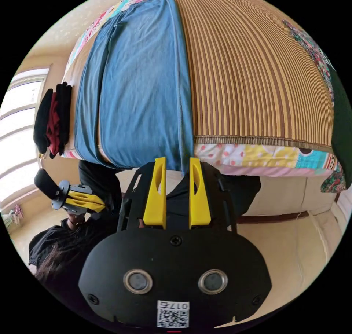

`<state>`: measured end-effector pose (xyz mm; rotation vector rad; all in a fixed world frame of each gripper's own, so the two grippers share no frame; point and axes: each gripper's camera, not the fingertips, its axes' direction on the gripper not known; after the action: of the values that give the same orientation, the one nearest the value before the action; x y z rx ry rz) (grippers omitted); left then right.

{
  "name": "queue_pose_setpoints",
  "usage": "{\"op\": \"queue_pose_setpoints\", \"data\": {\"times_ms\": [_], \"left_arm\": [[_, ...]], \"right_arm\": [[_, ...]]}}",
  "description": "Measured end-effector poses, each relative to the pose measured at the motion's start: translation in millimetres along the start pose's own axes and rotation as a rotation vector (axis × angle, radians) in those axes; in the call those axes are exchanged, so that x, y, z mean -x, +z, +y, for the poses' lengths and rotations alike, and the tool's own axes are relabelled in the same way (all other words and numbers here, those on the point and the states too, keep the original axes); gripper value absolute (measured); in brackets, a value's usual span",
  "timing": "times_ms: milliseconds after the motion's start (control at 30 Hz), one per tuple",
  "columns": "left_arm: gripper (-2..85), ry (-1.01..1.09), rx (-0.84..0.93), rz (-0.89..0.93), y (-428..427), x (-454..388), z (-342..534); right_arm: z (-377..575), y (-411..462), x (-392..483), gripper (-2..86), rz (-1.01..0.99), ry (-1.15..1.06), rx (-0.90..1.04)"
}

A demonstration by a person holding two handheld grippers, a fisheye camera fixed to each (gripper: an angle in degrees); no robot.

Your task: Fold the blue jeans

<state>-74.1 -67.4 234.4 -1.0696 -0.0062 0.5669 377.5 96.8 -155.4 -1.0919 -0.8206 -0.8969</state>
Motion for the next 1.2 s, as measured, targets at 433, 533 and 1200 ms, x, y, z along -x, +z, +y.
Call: {"op": "queue_pose_setpoints", "data": {"times_ms": [433,533,1200], "left_arm": [[10.0,-0.008,0.073,-0.115,40.1,-31.4,-21.3],[11.0,0.020,0.082,-0.149,52.1,-40.6,-35.0],[11.3,0.171,-0.038,-0.215,42.3,-77.9,-29.3]], "right_arm": [[52.0,-8.9,-68.6,1.3,-0.503,-0.001,-0.129],[57.4,-16.9,-78.4,1.1,-0.678,-0.030,-0.143],[56.8,-33.9,-131.4,0.9,-1.010,-0.162,-0.092]]}}
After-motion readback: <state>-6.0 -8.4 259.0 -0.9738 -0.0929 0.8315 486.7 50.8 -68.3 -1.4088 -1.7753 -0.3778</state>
